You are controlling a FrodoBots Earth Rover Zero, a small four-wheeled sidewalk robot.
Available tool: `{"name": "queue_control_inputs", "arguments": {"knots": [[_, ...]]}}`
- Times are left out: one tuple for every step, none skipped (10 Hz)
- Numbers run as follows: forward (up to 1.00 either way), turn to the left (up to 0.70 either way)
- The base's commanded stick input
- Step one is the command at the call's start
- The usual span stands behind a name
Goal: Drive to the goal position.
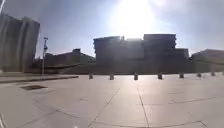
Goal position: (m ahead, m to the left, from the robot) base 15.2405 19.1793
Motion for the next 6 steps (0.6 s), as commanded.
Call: {"name": "queue_control_inputs", "arguments": {"knots": [[1.00,-0.09],[1.00,-0.09],[1.00,-0.09],[1.00,-0.09],[1.00,-0.09],[1.00,-0.09]]}}
